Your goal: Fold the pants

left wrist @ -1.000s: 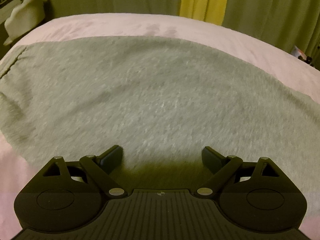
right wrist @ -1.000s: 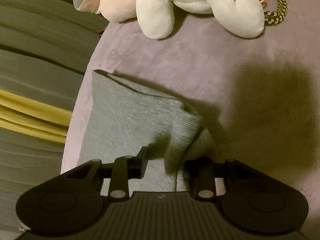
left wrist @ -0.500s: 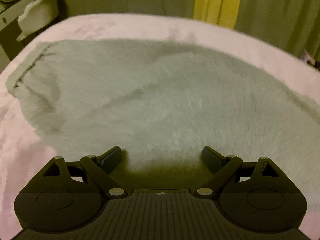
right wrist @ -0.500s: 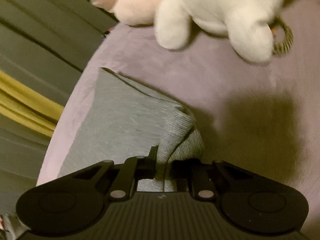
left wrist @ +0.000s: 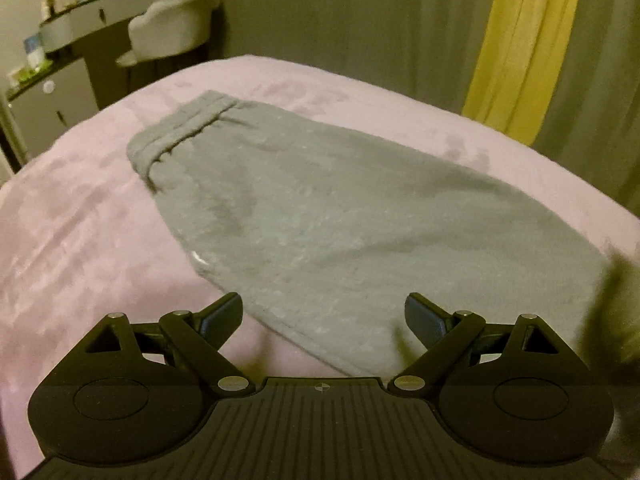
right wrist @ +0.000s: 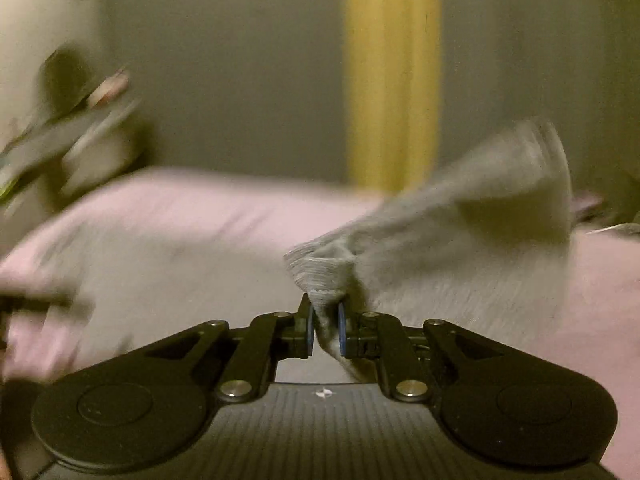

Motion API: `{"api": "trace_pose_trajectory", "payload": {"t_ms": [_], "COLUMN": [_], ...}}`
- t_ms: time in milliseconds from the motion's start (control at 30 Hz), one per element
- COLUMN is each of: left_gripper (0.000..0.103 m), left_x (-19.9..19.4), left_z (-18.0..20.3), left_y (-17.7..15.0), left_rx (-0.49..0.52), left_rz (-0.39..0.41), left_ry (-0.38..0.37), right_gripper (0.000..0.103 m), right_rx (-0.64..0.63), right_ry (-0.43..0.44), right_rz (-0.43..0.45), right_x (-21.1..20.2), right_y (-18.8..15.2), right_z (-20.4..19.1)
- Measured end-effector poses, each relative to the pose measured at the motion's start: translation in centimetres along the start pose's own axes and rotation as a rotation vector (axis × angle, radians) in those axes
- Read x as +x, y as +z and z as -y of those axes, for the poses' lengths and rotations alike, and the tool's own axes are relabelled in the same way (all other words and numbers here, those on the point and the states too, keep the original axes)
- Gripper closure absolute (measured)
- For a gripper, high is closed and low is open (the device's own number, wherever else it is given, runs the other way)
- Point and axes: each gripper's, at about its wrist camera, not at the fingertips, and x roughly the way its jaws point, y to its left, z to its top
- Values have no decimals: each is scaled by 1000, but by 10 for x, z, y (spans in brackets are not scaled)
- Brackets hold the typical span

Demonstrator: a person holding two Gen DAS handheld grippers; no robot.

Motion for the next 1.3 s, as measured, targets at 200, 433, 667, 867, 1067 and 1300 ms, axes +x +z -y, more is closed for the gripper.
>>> {"api": "trace_pose_trajectory", "payload": {"t_ms": [200, 433, 667, 867, 1067, 1300], "left_gripper": [9, 7, 7, 12, 25, 13], "left_x": [8, -1, 26, 63, 96, 101], "left_z": [11, 83, 153, 178, 157, 166], "left_y": [-3, 0, 3, 9, 15, 13], "left_rx": [61, 294, 446, 419, 304, 300], "left_rz": [-41, -28, -126, -194, -317, -344], "left_ry": [-129, -385, -527, -685, -749, -778], "right_gripper": [92, 67, 26, 26, 26, 26], "right_rx": [68, 224, 447, 584, 588, 632], "right_ry": [35, 137, 4, -25, -7, 1], "right_rz": [-121, -142, 30, 38, 38, 38], "right_x": [30, 5, -59, -63, -64, -63], "right_y": [-28, -35, -54, -71, -74, -75], "right_z": [-13, 23, 87, 118, 135, 146]}}
